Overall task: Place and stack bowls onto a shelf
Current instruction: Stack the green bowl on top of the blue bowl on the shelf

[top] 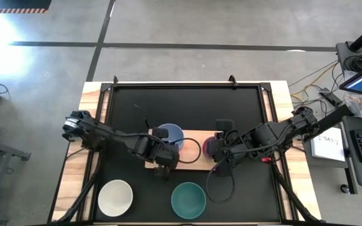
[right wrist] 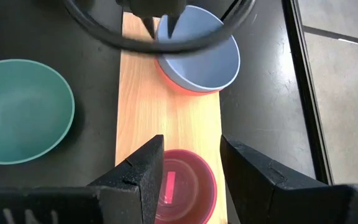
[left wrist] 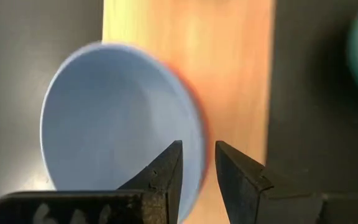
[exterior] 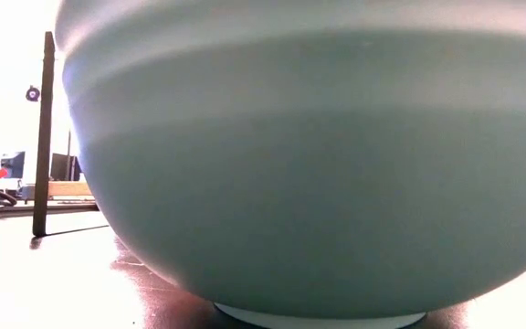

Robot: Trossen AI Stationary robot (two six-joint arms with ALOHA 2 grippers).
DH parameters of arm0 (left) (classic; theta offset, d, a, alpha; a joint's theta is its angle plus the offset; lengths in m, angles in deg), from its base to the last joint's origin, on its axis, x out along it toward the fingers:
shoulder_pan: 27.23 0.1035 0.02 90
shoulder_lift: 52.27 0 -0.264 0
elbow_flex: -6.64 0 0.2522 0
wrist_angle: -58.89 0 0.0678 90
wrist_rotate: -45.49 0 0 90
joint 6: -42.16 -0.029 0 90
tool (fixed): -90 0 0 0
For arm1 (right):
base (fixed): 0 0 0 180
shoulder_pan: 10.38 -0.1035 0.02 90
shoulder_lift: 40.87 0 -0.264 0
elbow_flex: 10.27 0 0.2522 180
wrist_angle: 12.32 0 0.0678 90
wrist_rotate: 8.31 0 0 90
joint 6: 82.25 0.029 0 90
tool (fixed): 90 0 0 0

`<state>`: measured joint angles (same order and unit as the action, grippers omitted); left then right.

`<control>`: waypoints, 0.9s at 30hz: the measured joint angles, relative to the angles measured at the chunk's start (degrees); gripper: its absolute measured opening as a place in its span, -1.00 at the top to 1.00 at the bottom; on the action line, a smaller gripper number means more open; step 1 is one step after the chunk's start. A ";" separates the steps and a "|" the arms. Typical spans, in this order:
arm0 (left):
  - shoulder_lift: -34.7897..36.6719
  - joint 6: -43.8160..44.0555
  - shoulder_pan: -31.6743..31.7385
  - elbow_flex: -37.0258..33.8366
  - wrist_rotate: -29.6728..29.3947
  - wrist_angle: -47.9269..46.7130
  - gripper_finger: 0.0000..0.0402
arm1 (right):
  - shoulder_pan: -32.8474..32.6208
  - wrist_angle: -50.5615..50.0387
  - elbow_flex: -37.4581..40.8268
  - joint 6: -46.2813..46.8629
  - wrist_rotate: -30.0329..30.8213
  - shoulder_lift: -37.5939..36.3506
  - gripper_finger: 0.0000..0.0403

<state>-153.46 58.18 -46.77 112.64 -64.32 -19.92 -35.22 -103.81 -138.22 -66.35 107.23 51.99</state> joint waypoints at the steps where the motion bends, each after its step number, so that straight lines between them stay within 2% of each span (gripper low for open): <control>1: 0.00 0.09 -0.42 0.81 0.48 0.09 0.61 | 0.00 0.00 0.00 0.00 0.00 0.00 0.26; 8: 0.07 1.14 -7.18 2.84 1.65 6.53 0.61 | -0.11 -0.11 0.00 1.50 -0.08 0.01 0.26; 13: -0.20 -4.87 -14.07 1.51 1.96 11.35 0.61 | -0.15 -0.15 0.63 3.54 -0.50 0.02 0.26; 17: -0.71 -8.17 -18.19 -1.54 2.47 19.91 0.61 | -0.28 -0.06 1.94 6.67 -1.25 0.04 0.26; 23: -2.88 -8.02 -19.53 -4.68 4.77 29.04 0.61 | -1.74 -0.02 5.18 11.30 -3.45 0.04 0.26; 27: -5.73 -7.01 -19.57 -4.66 11.20 29.52 0.61 | -3.28 -0.01 6.53 12.53 -3.54 0.04 0.26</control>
<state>-159.19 51.17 -66.34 107.97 -53.11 9.59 -38.50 -103.82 -131.69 -53.82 103.69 52.03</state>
